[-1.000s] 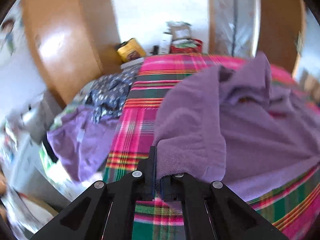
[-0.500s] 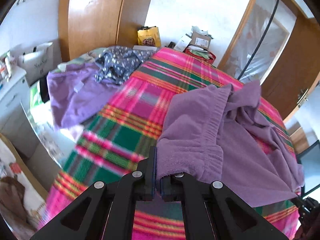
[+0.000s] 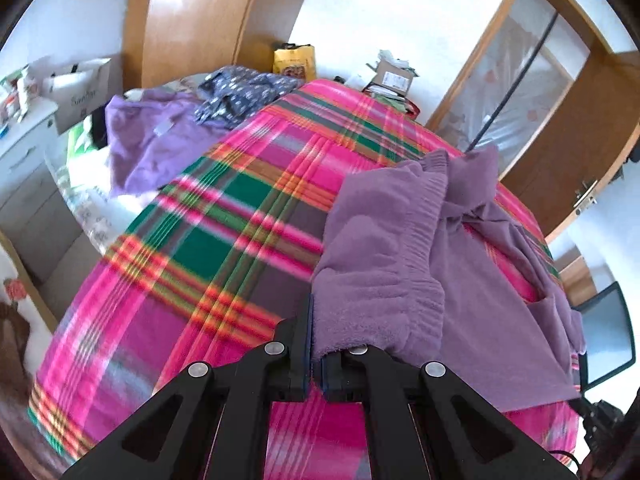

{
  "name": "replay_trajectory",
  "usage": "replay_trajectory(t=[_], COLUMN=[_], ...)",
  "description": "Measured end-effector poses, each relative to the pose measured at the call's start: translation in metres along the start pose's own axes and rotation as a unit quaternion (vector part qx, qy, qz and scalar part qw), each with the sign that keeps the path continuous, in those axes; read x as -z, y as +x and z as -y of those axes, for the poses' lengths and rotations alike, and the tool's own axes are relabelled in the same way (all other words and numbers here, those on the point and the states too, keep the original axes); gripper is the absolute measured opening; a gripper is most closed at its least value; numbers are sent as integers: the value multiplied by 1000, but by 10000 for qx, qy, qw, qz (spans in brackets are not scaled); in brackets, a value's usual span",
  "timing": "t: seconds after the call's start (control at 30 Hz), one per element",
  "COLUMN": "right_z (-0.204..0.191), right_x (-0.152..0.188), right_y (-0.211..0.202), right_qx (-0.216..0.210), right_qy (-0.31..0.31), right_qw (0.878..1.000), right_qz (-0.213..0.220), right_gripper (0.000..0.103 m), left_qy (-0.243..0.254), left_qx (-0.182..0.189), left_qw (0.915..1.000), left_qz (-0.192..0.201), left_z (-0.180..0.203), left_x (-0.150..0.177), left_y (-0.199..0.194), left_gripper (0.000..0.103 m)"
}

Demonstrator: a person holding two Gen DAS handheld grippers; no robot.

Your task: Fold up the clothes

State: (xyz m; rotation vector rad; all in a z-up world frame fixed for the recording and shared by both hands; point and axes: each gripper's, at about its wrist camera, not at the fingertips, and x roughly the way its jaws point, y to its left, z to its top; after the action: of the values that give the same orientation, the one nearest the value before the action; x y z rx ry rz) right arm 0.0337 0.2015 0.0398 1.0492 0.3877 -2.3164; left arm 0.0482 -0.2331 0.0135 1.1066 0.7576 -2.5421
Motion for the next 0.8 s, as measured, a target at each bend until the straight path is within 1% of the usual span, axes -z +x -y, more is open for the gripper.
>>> replay_trajectory(t=[0.13,0.27,0.4,0.47,0.57,0.63,0.73,0.8], right_z=[-6,-7,-8,-6,-4,-4,-1,0], right_x=[14,14,10,6,-3,-11,-23,-28], right_y=[-1,9,11,8,3,0,-2,2], right_qx=[-161,-193,-175,-177,-301,-288,-423,-478], right_qy=[45,-23,-144,-159,-201,-267,-293,-258], right_qw=[9998,9994,9989,9988,9982,9983,9978,9972], right_qz=[-99,-270,-412,-425,-487,-434,-414,-506], right_gripper=[4,4,7,7,9,10,11,12], left_qy=[-226,-75,102,164,303,342,253,157], left_qx=[-31,-194,-273,-257,-279,-255,-199,-177], left_qw=[9997,9996,9994,9993,9989,9989,9992,9993], left_qz=[-126,-181,-198,-215,-203,-195,-231,-281], left_z=[-15,-14,-11,-11,-10,-9,-15,-21], left_x=[15,18,18,19,23,24,23,22], left_y=[-2,2,-2,-5,-11,-13,-14,-13], left_gripper=[3,3,7,10,10,10,10,11])
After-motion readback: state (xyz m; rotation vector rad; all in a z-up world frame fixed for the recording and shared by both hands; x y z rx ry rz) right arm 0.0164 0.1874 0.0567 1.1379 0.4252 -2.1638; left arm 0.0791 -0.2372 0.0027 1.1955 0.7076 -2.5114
